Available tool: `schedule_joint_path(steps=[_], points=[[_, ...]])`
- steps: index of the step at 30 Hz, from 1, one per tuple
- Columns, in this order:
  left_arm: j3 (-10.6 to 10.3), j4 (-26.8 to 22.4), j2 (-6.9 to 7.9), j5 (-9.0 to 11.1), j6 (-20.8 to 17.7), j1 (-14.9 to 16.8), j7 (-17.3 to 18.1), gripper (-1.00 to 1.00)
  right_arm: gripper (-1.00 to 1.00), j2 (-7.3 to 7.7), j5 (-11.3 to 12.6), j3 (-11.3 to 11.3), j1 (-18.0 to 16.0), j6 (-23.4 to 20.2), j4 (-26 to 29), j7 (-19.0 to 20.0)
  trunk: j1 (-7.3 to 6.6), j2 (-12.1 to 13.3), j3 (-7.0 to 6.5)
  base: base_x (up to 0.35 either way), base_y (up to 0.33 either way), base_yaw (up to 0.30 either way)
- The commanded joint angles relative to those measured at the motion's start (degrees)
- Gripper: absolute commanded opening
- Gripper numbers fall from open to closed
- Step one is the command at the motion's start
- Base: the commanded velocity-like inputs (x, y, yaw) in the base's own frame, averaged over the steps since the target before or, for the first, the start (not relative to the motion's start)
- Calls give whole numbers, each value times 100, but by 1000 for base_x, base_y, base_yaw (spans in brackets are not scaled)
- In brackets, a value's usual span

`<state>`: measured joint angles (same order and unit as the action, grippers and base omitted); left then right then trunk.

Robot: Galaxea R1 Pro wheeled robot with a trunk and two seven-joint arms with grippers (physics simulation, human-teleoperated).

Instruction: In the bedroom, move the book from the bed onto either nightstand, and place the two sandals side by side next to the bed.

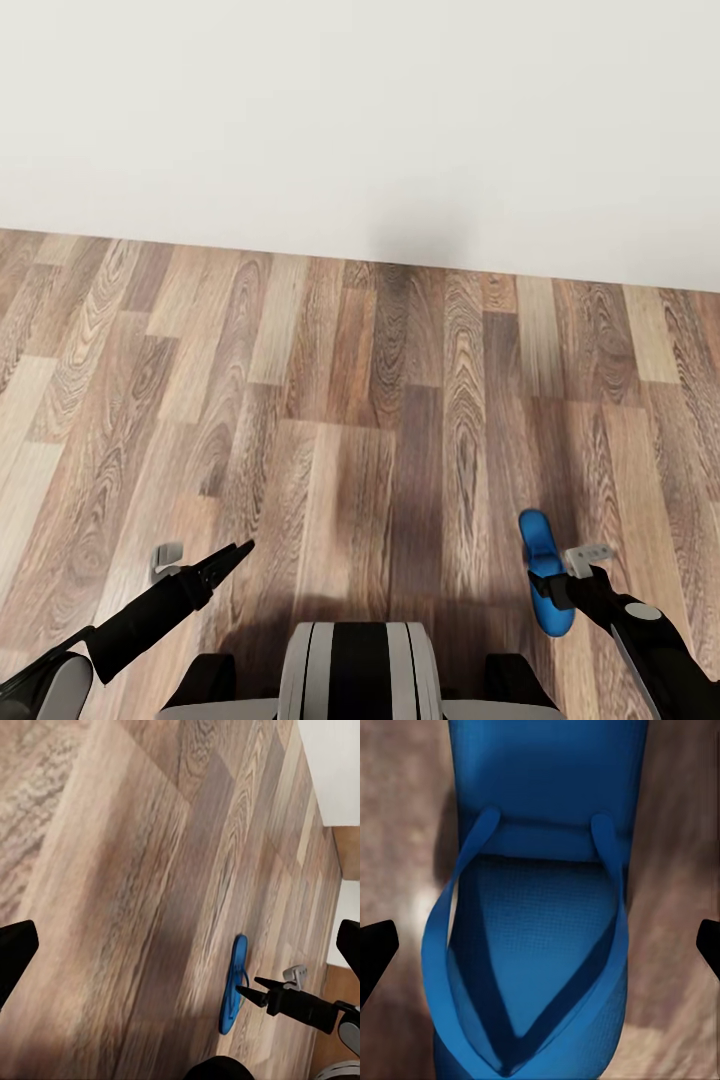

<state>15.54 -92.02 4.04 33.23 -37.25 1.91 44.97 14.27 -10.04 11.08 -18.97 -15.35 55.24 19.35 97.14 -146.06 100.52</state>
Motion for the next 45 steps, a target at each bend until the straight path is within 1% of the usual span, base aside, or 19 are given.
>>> schedule_joint_path(steps=[1, 10, 17, 24, 29, 45], points=[[6, 0, 0, 27, -38, 2, 5, 100, 100, -3, -60, 17, -1, -21, 11, 49, 0, -1, 3, 69, 0, 0], [2, 8, 0, 30, -43, 2, -5, 100, 100, -3, -60, 17, -1, -20, 11, 48, 0, -1, 3, 18, 0, 0], [2, 16, 0, 41, -45, 2, -5, 100, 100, -3, -60, 17, -1, -21, 13, 50, 18, -10, 158, 0, 0, 0], [2, 9, 0, 35, -45, 2, 2, 100, 100, -3, -60, 17, -1, -21, 13, 45, 18, -10, 158, 0, 0, 0], [2, 11, -2, 35, -45, 2, 3, 100, 100, -3, -60, 17, -1, -21, 13, 45, 31, -17, 269, 0, 0, 0], [1, 9, -5, 35, -45, 2, 3, 100, 100, -3, -60, 17, -1, -21, 13, 48, 31, -17, 269, 0, 0, 0]])
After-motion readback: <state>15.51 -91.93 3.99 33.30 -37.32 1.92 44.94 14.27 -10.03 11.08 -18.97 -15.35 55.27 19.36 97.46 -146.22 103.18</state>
